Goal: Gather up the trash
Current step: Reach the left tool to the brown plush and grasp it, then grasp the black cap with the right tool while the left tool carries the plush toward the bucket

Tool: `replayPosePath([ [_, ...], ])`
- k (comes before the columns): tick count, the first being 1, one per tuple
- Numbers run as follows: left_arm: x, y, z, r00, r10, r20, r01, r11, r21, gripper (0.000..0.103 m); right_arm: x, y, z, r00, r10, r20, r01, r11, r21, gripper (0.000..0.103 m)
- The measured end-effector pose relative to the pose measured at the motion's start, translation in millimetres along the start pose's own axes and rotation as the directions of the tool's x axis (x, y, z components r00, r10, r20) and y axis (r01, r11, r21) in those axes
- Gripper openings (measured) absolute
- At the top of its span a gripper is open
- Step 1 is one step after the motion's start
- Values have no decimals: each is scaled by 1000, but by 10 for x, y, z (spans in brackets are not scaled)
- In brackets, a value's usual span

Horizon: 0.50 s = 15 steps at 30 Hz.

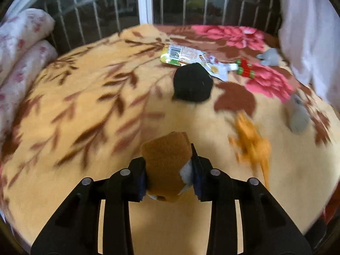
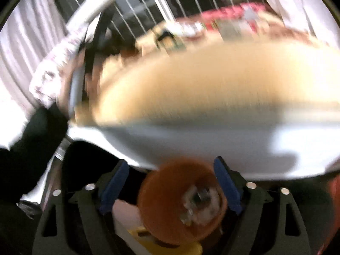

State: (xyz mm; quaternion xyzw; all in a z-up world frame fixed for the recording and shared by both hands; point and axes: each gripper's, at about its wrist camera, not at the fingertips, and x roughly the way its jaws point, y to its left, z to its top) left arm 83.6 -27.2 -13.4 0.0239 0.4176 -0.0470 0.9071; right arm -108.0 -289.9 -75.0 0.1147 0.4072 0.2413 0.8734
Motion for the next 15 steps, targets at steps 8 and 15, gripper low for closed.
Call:
replayPosePath([
  [8, -919, -117, -1097, 992, -59, 112, 57, 998, 26, 32, 453, 219, 1838, 995, 16, 96, -6, 995, -96, 91],
  [15, -832, -409, -1617, 991, -130, 43, 122, 979, 166, 33, 1857, 293, 2853, 991, -129, -43, 126, 989, -83, 91],
])
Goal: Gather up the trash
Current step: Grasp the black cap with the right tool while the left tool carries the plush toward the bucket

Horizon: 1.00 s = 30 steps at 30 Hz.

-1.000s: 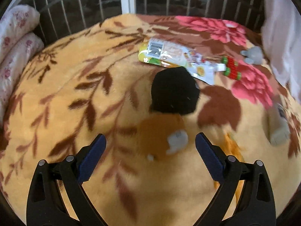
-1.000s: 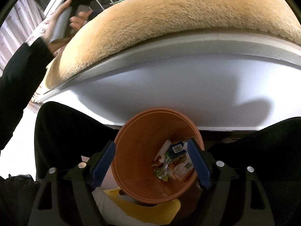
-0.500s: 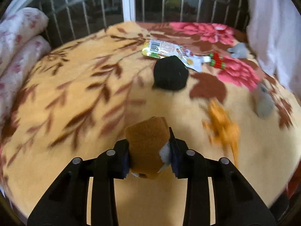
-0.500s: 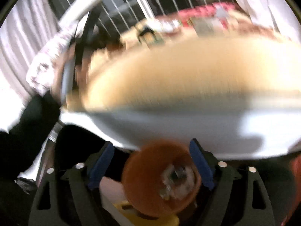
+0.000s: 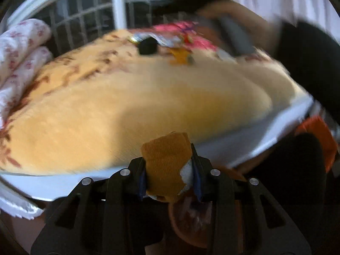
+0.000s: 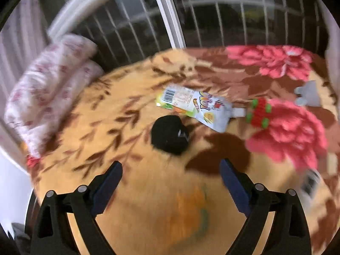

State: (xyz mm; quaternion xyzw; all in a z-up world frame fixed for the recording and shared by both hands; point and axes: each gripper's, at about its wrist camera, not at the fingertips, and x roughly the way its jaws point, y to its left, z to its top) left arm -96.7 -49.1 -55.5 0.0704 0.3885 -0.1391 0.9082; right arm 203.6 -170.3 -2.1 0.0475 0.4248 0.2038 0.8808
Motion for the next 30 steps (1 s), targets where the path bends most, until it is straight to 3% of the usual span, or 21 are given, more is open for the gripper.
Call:
replayPosePath([
  [7, 160, -6, -74, 999, -42, -23, 42, 999, 20, 33, 783, 37, 350, 990, -27, -136, 40, 995, 96, 90],
  [11, 196, 63, -75, 998, -49, -29, 49, 999, -11, 33, 1074, 32, 362, 969, -57, -240, 89, 988, 125, 70],
  [12, 200, 73, -73, 998, -51, -31, 51, 999, -16, 33, 1111, 33, 346, 965, -87, -245, 121, 985, 123, 69],
  [13, 200, 78, -73, 998, -55, -33, 54, 998, -22, 33, 1114, 51, 339, 966, -106, -236, 137, 984, 116, 60],
  [17, 201, 83, -65, 998, -47, -39, 45, 998, -37, 33, 1030, 163, 324, 964, -152, -220, 171, 983, 70, 53],
  [21, 175, 137, -38, 998, -52, -42, 48, 996, -78, 33, 617, 314, 367, 984, -124, -125, 130, 991, 36, 53],
  [24, 135, 170, -9, 998, -53, -28, 50, 995, -91, 33, 155, 402, 450, 994, -107, 11, 108, 994, -11, 53],
  [30, -39, 240, 168, 999, -41, 20, 43, 993, -114, 33, -487, 330, 414, 964, -188, 186, 202, 978, -57, 53],
])
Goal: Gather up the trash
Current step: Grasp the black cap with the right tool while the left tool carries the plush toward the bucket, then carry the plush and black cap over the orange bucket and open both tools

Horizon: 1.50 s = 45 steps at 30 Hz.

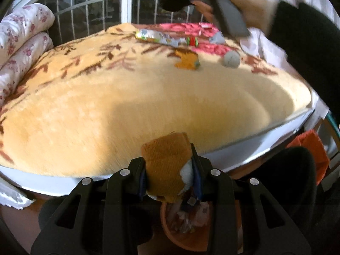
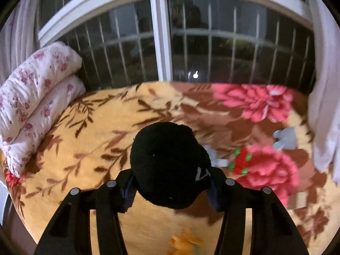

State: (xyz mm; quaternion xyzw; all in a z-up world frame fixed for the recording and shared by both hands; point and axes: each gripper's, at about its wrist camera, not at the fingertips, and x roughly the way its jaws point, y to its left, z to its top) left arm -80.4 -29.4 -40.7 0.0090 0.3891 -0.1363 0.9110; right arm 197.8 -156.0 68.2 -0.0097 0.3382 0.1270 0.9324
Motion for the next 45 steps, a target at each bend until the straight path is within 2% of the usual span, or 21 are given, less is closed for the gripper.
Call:
replayPosePath([
  [7, -67, 168, 439, 996, 63, 64, -61, 998, -26, 33, -339, -268, -372, 998, -48, 30, 49, 999, -16, 53],
  [12, 40, 462, 1058, 984, 139, 109, -128, 987, -101, 33, -531, -582, -648, 997, -75, 27, 73, 996, 47, 53],
  [16, 136, 648, 1397, 966, 229, 119, -211, 966, -149, 33, -729, -733, -860, 994, -98, 50, 95, 994, 58, 53],
  [18, 165, 679, 1471, 952, 284, 117, -265, 952, -154, 33, -814, -762, -951, 993, -105, 52, 102, 993, 52, 53],
  [22, 132, 598, 1383, 955, 272, 116, -255, 957, -139, 33, -1029, -809, -1196, 994, -95, 54, 92, 994, 58, 53],
  [27, 193, 421, 1238, 949, 297, 102, -288, 953, -92, 33, -1267, -792, -1501, 993, -103, 63, 101, 994, 42, 53],
  [31, 148, 368, 1118, 962, 257, 96, -248, 964, -99, 33, -1520, -778, -1792, 994, -79, 72, 76, 996, 47, 53],
  [34, 70, 236, 942, 964, 248, 101, -242, 968, -62, 33, -1692, -752, -2036, 996, -66, 67, 63, 997, 50, 54],
  [39, -40, 22, 574, 981, 182, 69, -182, 983, -4, 33, -1885, -660, -2418, 997, -65, 46, 64, 997, 41, 54],
  [45, -131, -232, 28, 995, 98, -1, -98, 992, 85, 33, -2019, -612, -2974, 998, 53, -20, -51, 991, 122, 54],
])
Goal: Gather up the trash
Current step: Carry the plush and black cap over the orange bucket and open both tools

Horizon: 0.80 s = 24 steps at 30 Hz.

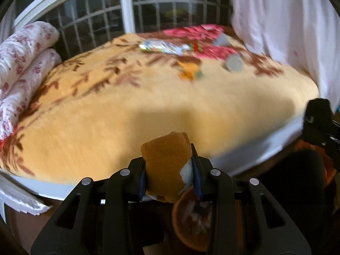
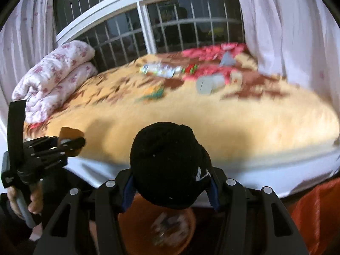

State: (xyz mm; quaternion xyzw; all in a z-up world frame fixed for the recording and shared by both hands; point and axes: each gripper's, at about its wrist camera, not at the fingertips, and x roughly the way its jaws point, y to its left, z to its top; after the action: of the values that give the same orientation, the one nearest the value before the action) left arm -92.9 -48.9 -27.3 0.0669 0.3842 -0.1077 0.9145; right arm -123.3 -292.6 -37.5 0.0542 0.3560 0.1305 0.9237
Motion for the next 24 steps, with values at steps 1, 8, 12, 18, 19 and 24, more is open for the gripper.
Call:
replayPosePath([
  [1, -12, -30, -89, 1000, -17, -11, 17, 1000, 10, 33, 14, 7, -73, 1000, 9, -19, -9, 1000, 4, 54],
  [8, 340, -275, -818, 972, -88, -218, 111, 989, 98, 33, 445, 99, -786, 954, 53, -294, -55, 998, 2, 54],
  [12, 622, -330, -974, 934, -122, -336, 159, 984, 85, 33, 704, 111, -932, 918, 77, -390, -71, 997, 29, 54],
  [18, 838, -369, -1048, 908, -127, -400, 178, 979, 94, 38, 915, 175, -955, 899, 45, -436, -51, 999, -2, 56],
  [19, 867, -359, -1051, 904, -132, -407, 183, 979, 88, 50, 938, 183, -957, 898, 41, -439, -49, 999, -7, 59],
  [24, 874, -236, -1067, 910, -140, -391, 174, 983, 51, 89, 982, 155, -938, 905, 31, -425, -42, 999, -15, 76],
])
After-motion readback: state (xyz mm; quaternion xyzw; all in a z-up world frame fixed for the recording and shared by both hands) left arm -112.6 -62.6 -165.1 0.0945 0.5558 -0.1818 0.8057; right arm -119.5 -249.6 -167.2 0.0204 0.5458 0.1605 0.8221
